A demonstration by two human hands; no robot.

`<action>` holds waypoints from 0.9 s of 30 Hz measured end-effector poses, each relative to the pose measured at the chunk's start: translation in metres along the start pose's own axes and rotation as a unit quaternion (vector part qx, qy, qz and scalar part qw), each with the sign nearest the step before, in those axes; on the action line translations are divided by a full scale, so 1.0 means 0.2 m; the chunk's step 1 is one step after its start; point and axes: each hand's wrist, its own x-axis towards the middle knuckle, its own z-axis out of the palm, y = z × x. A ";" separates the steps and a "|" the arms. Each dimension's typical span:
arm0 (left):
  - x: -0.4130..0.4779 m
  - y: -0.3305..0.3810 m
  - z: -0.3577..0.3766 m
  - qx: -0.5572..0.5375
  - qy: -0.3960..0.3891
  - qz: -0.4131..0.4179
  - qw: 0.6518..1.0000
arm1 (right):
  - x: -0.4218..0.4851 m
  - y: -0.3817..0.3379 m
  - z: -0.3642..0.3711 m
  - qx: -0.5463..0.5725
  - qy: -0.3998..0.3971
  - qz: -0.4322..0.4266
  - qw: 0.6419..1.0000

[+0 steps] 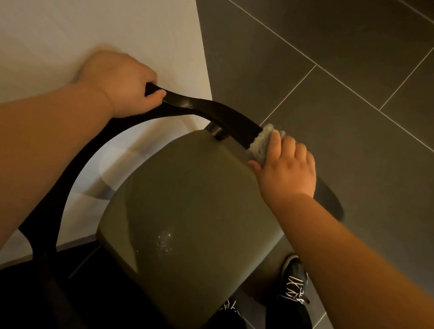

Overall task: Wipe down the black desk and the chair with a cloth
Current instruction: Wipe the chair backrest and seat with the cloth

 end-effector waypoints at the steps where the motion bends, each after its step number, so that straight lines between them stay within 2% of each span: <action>1: 0.00 0.00 0.00 0.007 0.001 -0.002 1.000 | 0.01 -0.01 -0.01 -0.002 -0.004 0.010 1.000; 4: 0.02 -0.01 0.02 0.027 -0.001 -0.004 1.000 | 0.11 -0.11 -0.03 -0.001 -0.008 0.022 1.000; 7: 0.02 0.00 0.03 0.042 0.000 -0.014 0.999 | 0.19 -0.15 -0.04 0.012 -0.010 -0.027 0.999; 10: 0.02 0.02 0.03 0.057 -0.018 -0.033 0.998 | 0.11 -0.05 -0.04 0.026 -0.006 -0.036 0.999; 14: 0.02 0.06 0.02 0.064 -0.052 -0.087 0.993 | -0.09 0.15 0.00 0.036 0.011 -0.005 0.999; 16: 0.02 0.13 0.01 0.103 -0.052 -0.093 0.989 | -0.14 0.20 0.01 0.030 0.000 0.007 1.000; 18: 0.05 0.27 0.00 0.127 -0.059 -0.056 0.988 | -0.14 0.17 -0.01 0.025 -0.013 0.029 0.999; 20: 0.11 0.51 0.02 0.060 -0.080 -0.003 0.995 | -0.08 0.11 -0.03 0.032 -0.016 0.045 0.998; 23: 0.19 0.90 0.08 -0.038 -0.075 0.066 0.994 | 0.00 0.05 -0.03 0.038 -0.010 0.015 0.999; 27: 0.25 1.06 0.15 -0.029 -0.030 0.054 0.998 | -0.08 0.18 0.00 0.053 0.007 -0.004 0.999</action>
